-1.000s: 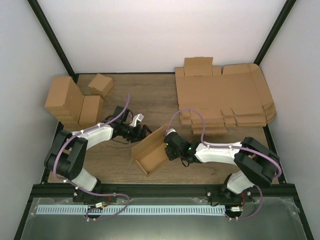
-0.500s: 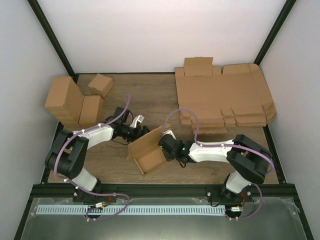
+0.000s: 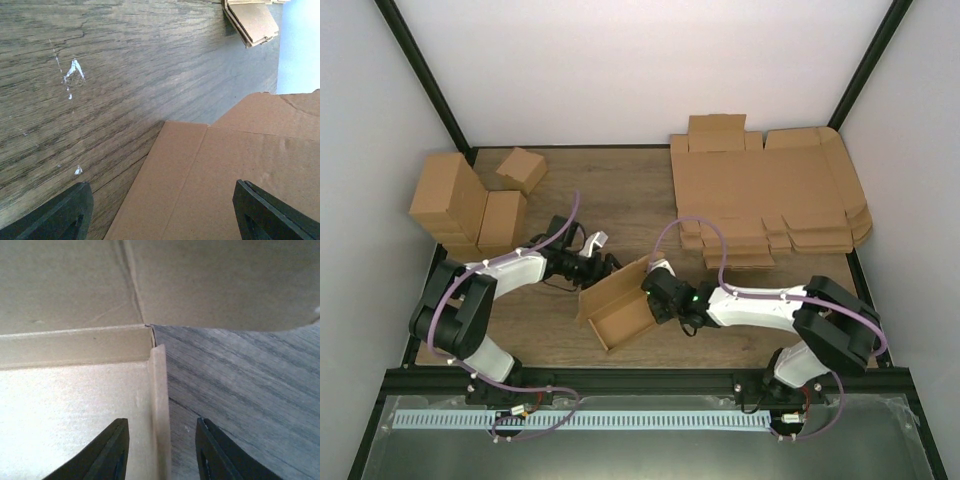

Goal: Fold the paper box

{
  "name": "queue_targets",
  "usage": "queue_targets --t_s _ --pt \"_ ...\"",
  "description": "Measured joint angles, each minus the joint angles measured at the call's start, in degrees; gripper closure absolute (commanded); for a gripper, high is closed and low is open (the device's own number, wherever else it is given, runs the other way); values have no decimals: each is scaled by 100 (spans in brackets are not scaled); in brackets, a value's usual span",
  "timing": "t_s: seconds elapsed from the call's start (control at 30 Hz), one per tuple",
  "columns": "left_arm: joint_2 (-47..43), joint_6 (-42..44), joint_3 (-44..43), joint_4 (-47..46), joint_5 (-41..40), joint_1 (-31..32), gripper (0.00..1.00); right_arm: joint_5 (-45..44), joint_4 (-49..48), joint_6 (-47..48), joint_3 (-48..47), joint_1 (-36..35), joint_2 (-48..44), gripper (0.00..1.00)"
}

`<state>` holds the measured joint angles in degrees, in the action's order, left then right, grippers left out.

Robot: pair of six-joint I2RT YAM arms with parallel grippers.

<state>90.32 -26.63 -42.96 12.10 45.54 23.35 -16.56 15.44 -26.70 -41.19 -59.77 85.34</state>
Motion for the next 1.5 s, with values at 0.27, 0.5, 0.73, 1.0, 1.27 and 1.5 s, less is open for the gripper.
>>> queue_targets --t_s 0.27,0.5,0.73,1.0,1.27,1.5 --pt "-52 0 2 2 -7 2 21 481 341 -212 0 0 -852 47" --pt "-50 4 0 2 -9 42 28 964 892 -765 74 0 -1711 60" --pt "85 20 -7 4 -57 245 42 1670 1128 -1493 901 -4 -2380 94" --pt "-33 -68 13 59 -507 343 46 2264 931 -1998 1547 -7 -2621 96" --pt "-992 -358 396 179 -1270 365 79 2402 -2 -2208 1541 -4 -1735 99" --pt "-1615 -485 511 704 -2385 369 96 2485 -459 -1880 811 529 -636 99"
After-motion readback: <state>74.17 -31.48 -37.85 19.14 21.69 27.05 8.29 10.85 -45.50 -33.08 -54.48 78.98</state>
